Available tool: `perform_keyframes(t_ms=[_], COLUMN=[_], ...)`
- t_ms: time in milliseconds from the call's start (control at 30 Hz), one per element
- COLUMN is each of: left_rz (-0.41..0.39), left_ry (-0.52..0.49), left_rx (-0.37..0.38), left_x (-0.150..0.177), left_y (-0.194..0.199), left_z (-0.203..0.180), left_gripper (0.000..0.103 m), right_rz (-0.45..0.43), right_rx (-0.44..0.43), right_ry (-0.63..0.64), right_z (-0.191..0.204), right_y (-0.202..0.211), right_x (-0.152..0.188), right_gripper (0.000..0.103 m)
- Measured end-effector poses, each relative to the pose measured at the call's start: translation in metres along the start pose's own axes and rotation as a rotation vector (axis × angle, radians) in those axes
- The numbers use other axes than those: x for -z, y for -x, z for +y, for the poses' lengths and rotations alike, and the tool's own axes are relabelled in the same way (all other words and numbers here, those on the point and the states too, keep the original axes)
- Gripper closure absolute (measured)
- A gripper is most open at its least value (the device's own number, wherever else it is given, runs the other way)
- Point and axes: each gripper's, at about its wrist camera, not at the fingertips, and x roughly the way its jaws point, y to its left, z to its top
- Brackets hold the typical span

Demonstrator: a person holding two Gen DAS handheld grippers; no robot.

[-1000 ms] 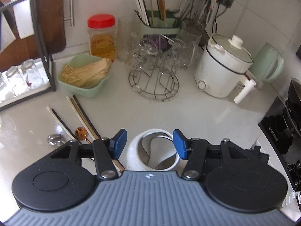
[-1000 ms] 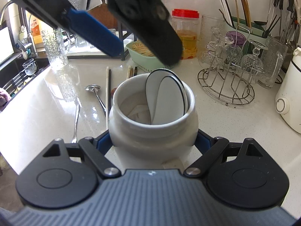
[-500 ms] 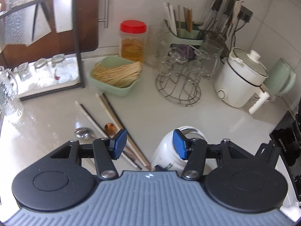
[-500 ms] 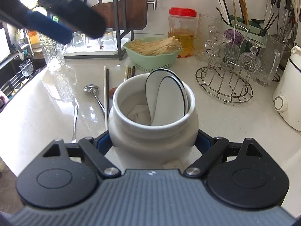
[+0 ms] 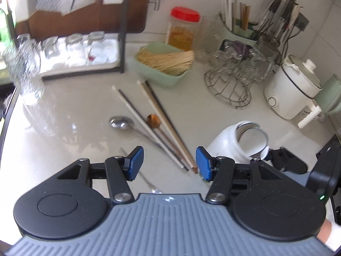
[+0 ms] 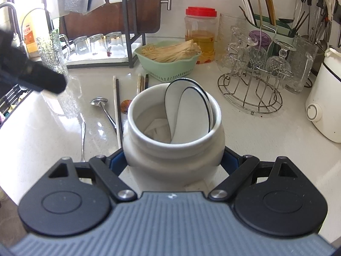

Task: Organize utensils
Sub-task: 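Open the left tool and withdraw it from the mug toward the counter, then grasp the metal spoon on the counter with the left tool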

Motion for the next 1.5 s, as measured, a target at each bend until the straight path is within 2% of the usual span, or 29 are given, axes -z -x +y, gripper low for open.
perform_keyframes(t_ms=[300, 500, 667, 867, 1233, 1500], left_rz=[0.043, 0.081, 0.093, 0.073, 0.085, 0.065], left_ry=[0.082, 0.115, 0.16, 0.361, 0.727, 0.893], left_rx=[-0.013, 0.004, 0.029, 0.099, 0.169, 0.17], left_x=[0.02, 0.032, 0.029, 0.013, -0.014, -0.025], left_y=[-0.013, -0.035, -0.056, -0.088, -0.135, -0.149], left_z=[0.047, 0.074, 0.088, 0.103, 0.133, 0.142], left_gripper=[0.043, 0.043, 0.044, 0.044, 0.044, 0.044], right_rz=[0.023, 0.033, 0.041, 0.041, 0.042, 0.039], right_rx=[0.034, 0.057, 0.066, 0.054, 0.027, 0.023], right_ry=[-0.031, -0.048, -0.059, -0.054, -0.04, -0.04], right_z=[0.004, 0.007, 0.007, 0.004, 0.001, 0.0], right_y=[-0.001, -0.001, -0.001, -0.001, 0.001, 0.001], right_x=[-0.003, -0.004, -0.005, -0.004, -0.003, -0.003], right_gripper=[0.012, 0.012, 0.012, 0.012, 0.012, 0.012])
